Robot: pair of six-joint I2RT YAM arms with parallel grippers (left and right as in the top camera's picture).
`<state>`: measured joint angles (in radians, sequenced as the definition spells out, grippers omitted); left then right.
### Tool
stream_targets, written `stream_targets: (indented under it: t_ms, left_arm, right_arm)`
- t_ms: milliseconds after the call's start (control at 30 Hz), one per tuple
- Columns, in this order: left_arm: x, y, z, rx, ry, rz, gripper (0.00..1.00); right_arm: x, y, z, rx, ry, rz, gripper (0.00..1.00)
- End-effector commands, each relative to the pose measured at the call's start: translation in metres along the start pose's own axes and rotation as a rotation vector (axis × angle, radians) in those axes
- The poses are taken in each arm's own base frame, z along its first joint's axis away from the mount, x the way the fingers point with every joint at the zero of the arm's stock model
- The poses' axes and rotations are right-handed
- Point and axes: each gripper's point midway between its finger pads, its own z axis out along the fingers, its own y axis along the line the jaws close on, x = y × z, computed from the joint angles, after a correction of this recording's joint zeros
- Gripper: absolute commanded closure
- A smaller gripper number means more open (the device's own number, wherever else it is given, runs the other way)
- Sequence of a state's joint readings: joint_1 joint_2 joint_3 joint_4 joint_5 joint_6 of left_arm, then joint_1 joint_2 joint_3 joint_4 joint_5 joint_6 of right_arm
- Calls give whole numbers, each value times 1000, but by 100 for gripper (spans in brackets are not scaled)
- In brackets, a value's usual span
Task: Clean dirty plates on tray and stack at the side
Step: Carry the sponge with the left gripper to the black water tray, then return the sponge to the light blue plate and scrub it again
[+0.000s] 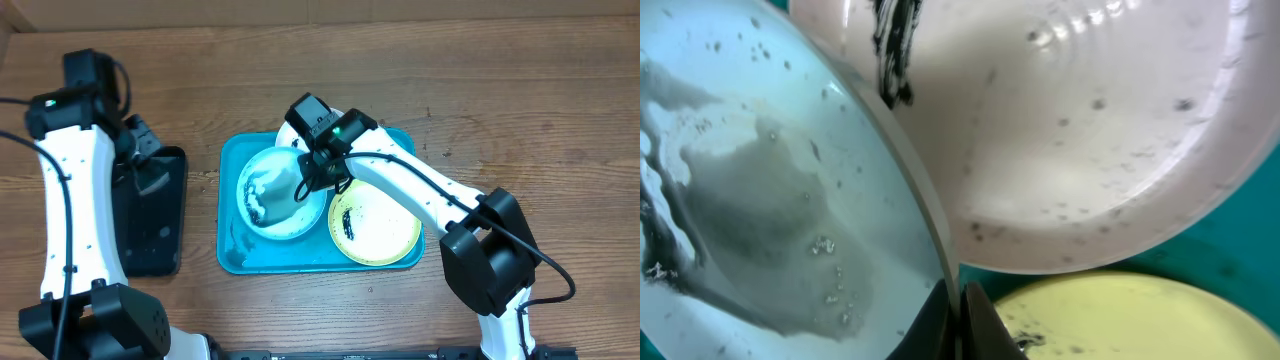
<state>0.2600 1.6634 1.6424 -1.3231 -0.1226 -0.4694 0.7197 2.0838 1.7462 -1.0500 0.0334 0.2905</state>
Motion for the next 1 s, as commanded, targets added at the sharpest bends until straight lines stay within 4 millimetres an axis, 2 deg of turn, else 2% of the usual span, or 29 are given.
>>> stream_targets:
  t_ms: [0,200,300,433,533,800,967]
  left_arm:
    - [-9,9,-2,60,10,-82,96]
    - [-11,23,5,61,33,-117,96]
    - [-3,23,6,51,60,-107,96]
    - [10,14,4,92,111,-17,96]
    - [19,5,2,137,152,18,96]
    - [47,-17,-7,246,263,84,96]
    - [65,-37,-12,266,291,207,96]
  right_arm:
    - [-31,-16,-48,113,-144,-1,96]
    - [-34,-12,-80,250,-200,-56,96]
    - [-28,3,-80,240,-200,-93,96]
    - [-19,27,-69,119,-154,-103,96]
    - [-17,36,-58,29,-123,-82,96]
    - [1,28,-18,-126,3,12,96]
    - [17,23,8,-148,52,68,96]
